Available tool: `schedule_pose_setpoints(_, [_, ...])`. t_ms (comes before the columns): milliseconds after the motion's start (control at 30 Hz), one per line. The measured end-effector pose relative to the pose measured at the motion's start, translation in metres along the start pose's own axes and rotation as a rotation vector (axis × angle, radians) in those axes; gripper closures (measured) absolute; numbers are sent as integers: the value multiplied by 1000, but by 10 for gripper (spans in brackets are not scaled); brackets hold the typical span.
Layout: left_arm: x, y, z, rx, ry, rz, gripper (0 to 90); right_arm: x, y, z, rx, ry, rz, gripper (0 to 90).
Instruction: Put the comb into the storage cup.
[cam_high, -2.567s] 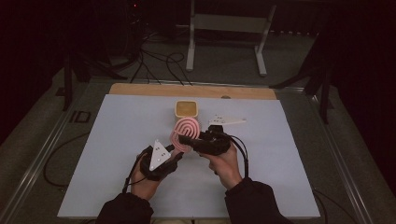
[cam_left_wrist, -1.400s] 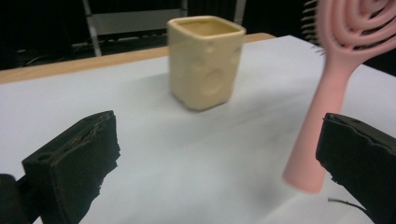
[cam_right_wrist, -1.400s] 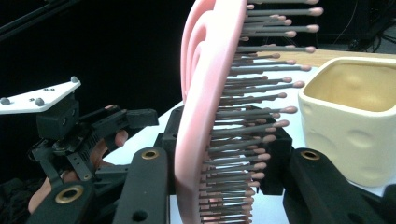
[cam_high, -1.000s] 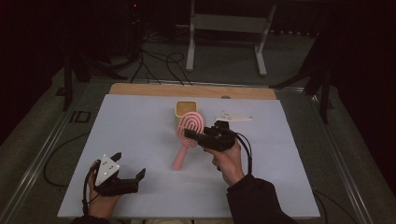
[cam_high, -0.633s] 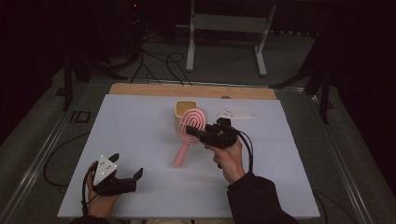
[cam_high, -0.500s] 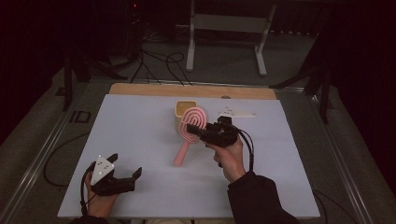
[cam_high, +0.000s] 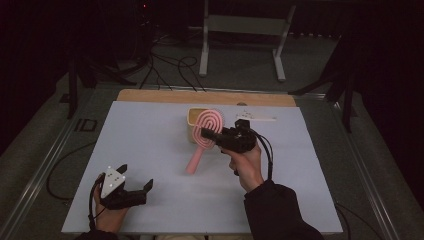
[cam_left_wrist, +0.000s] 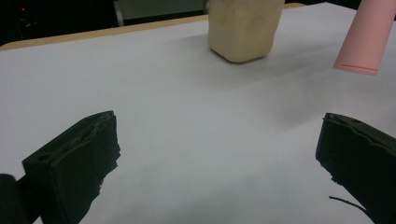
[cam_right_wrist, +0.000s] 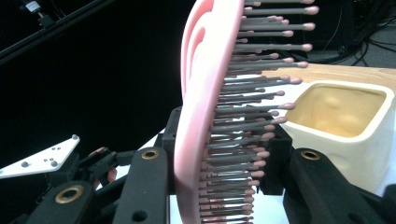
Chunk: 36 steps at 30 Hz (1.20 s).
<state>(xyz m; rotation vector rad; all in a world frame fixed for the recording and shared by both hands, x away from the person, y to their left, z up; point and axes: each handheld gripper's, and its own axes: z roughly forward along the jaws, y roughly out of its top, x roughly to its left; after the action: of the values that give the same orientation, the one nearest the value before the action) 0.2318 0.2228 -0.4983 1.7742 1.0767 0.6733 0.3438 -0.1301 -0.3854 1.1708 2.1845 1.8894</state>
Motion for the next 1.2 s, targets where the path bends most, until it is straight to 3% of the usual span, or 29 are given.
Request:
schedule_pose_setpoints(467, [-2, 0, 3, 3, 2, 5, 1, -4, 5, -4, -22, -15, 21, 634])
schedule_pose_setpoints(1200, [-2, -1, 3, 6, 9, 8, 2, 6, 28, 3, -31, -12, -16, 634])
